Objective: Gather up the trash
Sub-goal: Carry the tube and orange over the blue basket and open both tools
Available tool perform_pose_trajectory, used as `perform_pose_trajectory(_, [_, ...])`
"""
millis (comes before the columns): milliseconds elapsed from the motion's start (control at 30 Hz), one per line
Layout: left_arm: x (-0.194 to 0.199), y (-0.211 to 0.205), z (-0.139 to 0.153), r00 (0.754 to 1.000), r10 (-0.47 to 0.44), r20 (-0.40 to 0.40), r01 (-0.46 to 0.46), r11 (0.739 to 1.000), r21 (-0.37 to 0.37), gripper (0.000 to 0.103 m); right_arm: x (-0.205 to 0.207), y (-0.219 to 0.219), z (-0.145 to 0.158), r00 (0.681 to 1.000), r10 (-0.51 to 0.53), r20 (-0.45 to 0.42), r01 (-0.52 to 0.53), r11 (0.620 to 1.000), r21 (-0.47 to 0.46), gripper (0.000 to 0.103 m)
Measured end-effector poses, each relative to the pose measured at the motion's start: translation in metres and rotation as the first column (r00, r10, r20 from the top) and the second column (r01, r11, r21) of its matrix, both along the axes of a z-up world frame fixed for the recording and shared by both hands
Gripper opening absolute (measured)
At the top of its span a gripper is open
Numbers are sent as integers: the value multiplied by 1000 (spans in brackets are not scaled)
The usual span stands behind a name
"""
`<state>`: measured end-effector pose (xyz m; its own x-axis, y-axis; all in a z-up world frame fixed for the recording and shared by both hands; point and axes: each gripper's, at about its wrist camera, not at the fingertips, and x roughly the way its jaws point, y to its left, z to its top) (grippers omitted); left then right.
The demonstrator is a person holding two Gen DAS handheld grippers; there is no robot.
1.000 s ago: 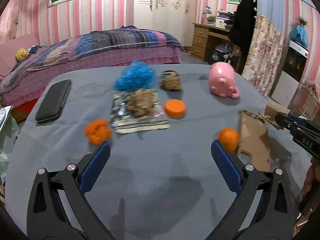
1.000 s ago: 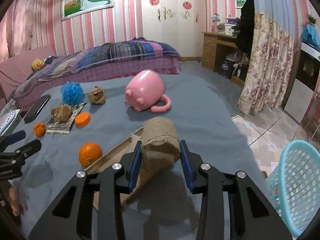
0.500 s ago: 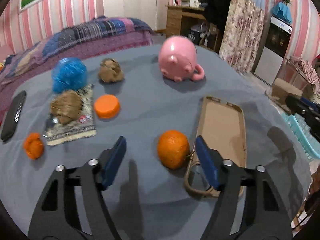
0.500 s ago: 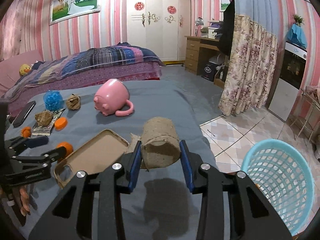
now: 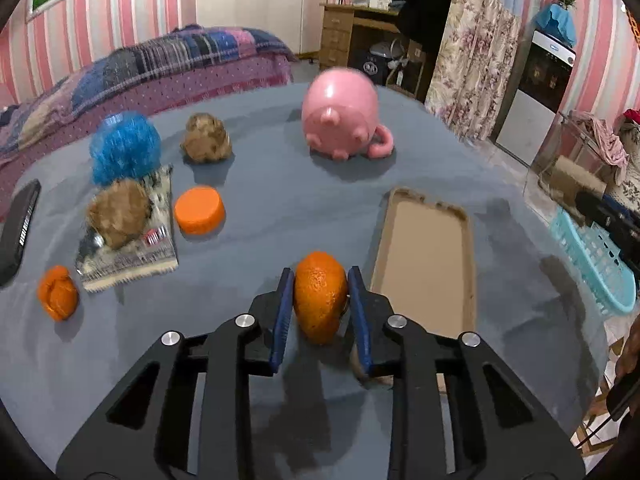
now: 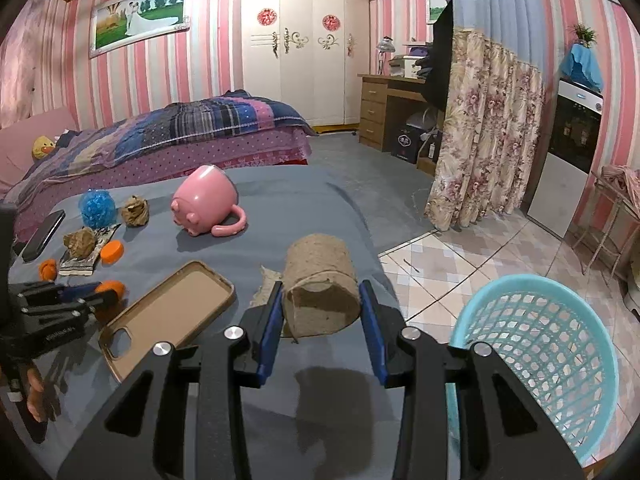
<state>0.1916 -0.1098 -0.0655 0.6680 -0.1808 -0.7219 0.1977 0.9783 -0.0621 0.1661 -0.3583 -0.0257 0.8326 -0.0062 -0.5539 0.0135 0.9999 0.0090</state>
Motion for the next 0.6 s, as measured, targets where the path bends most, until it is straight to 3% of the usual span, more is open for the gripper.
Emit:
perform_pose_trajectory(233, [-2, -41, 46, 993, -43, 111, 42, 999, 13, 26, -15, -29, 7, 997, -78, 16, 78, 996, -31, 38])
perform_pose_trajectory(400, [0, -96, 70, 980, -115, 163, 117, 993, 2, 26, -36, -67, 16, 985, -166, 33, 169, 982, -80, 38])
perform_pose_trajectory(600, [-7, -174, 86, 951, -234, 201, 236, 972, 15, 26, -62, -114, 22, 964, -264, 40, 267, 962, -60, 38])
